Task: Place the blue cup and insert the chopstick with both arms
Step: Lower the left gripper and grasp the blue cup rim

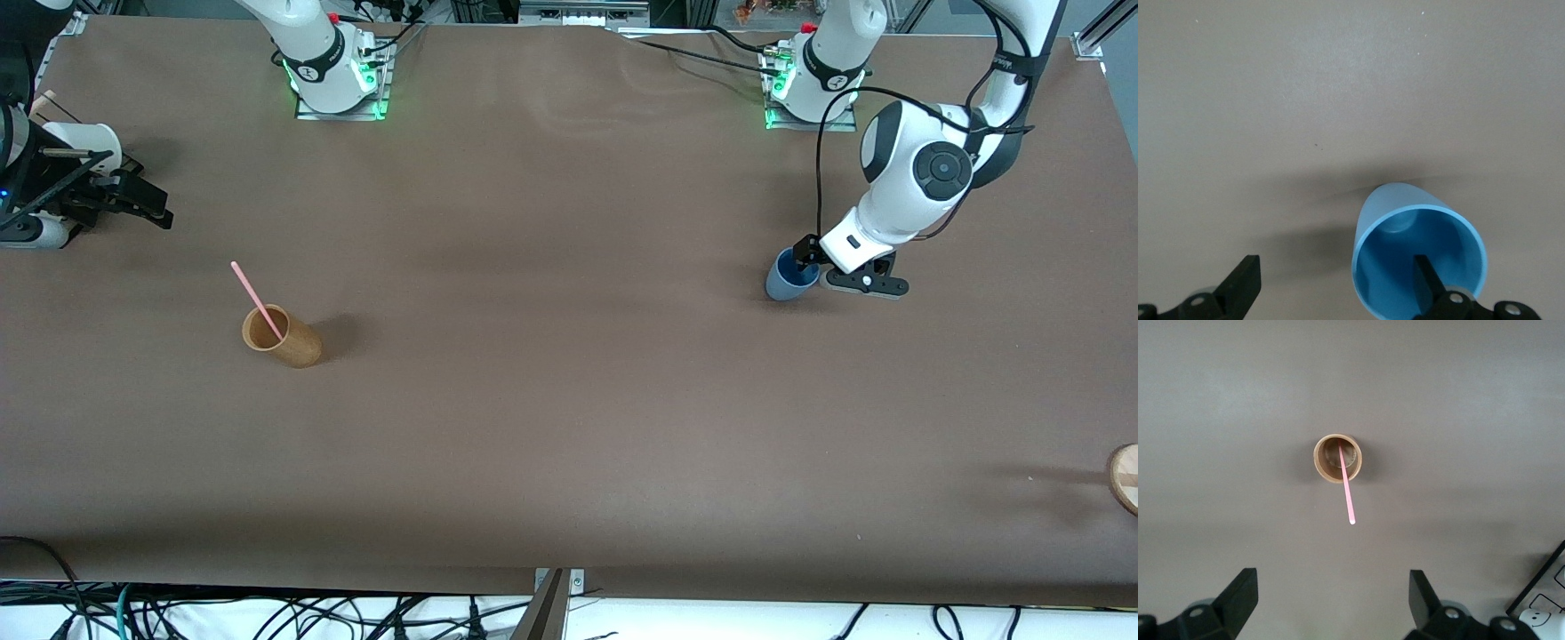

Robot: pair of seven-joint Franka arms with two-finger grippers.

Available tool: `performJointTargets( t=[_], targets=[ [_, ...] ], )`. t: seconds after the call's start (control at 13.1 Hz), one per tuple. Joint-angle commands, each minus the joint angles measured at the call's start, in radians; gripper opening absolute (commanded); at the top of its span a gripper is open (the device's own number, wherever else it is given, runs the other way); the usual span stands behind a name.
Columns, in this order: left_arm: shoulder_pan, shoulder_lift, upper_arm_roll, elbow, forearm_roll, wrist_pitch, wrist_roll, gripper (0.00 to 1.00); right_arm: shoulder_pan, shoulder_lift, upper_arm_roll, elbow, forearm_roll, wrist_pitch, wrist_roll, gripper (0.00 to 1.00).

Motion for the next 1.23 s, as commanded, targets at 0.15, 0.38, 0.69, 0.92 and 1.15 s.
performJointTargets(
  t=[0.15, 0.38, 0.69, 0.92, 1.15],
  targets=[
    [-0.016, 0.023, 0.008, -0.033, -0.012, 0.067, -0.023, 0.17, -0.006, -0.013, 0.006, 0.0, -0.011, -0.002, -0.016, 1.0],
    [-0.021, 0.021, 0.006, -0.03, -0.015, 0.052, -0.063, 0.0, -0.006, -0.013, 0.006, 0.0, -0.011, -0.003, -0.016, 1.0],
    [-0.027, 0.009, 0.006, 0.073, -0.018, -0.083, -0.086, 0.0, -0.006, -0.013, 0.006, 0.0, -0.009, -0.002, -0.016, 1.0],
    [-0.062, 0.017, 0.006, 0.284, -0.022, -0.291, -0.089, 0.0, -0.005, -0.013, 0.008, 0.0, -0.009, -0.002, -0.016, 1.0],
    [-0.171, 0.093, 0.003, 0.511, -0.07, -0.424, -0.222, 0.0, -0.006, -0.013, 0.008, 0.0, -0.011, -0.002, -0.016, 1.0]
  ],
)
